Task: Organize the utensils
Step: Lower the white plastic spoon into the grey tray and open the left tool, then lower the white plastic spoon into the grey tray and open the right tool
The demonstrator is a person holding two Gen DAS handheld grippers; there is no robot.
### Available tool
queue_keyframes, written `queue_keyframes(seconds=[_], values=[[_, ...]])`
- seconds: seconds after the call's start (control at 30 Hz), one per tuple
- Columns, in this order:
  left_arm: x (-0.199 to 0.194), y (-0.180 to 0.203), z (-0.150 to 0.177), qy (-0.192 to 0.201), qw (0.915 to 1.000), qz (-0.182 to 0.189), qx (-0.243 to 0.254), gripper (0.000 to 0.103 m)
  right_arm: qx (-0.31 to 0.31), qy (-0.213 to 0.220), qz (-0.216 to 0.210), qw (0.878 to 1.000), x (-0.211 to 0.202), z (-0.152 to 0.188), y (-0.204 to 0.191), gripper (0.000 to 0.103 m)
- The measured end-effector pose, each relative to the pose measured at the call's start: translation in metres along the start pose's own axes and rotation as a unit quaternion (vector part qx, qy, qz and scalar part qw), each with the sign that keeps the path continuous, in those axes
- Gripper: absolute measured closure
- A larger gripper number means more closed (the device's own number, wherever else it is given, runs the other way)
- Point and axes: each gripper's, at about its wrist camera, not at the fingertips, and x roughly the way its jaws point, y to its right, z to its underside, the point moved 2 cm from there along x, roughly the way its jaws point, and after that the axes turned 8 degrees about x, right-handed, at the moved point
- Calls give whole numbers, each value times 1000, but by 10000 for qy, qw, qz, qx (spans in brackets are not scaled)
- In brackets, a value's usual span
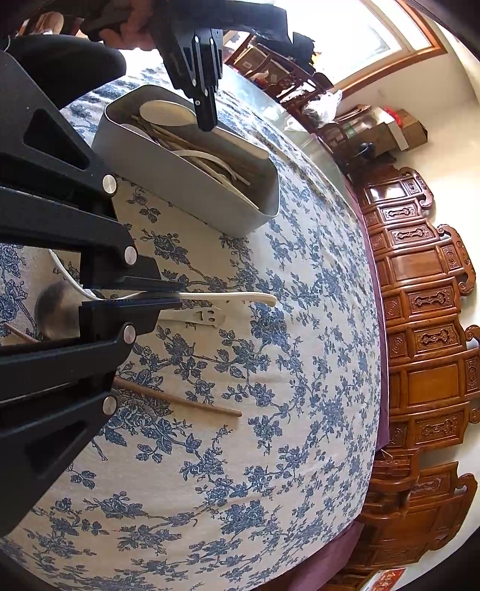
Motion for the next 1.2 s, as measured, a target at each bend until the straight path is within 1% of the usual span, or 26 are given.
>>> queue_keyframes(seconds=[0.2,0.37,0.4,0.43,0.47,0.6,0.8,0.9,1.0,1.13,1.2], values=[[12,-4,-3,-113,9999,-103,-29,100,-11,27,-7,10000,-1,0,-2,99],[4,-2,-4,6,9999,-83,-86,97,-18,34,2,10000,-1,-1,-3,99],[-1,-1,-4,65,9999,-83,-95,95,-20,36,2,10000,-2,0,-4,99],[-4,0,-3,101,9999,-81,-97,91,-11,37,-15,10000,-2,-1,-3,99],[-10,0,-2,162,9998,-68,-104,90,-5,42,-25,10000,-2,-1,-4,99],[-32,3,2,363,9993,-49,-124,90,-44,103,-58,9999,-7,0,-14,99],[-69,0,7,682,9975,-4,-166,90,-325,183,-74,9993,-17,3,-45,99],[-81,-3,10,779,9968,19,-198,90,-447,212,-41,9988,-22,1,-59,99],[-94,-7,12,879,9959,39,-232,89,-425,263,-110,9987,-29,1,-71,99],[-107,-14,14,1010,9944,51,-293,81,-478,288,-183,9983,-35,-2,-92,99],[-113,-19,16,1068,9937,67,-335,79,-521,297,-219,9980,-38,-5,-102,99]])
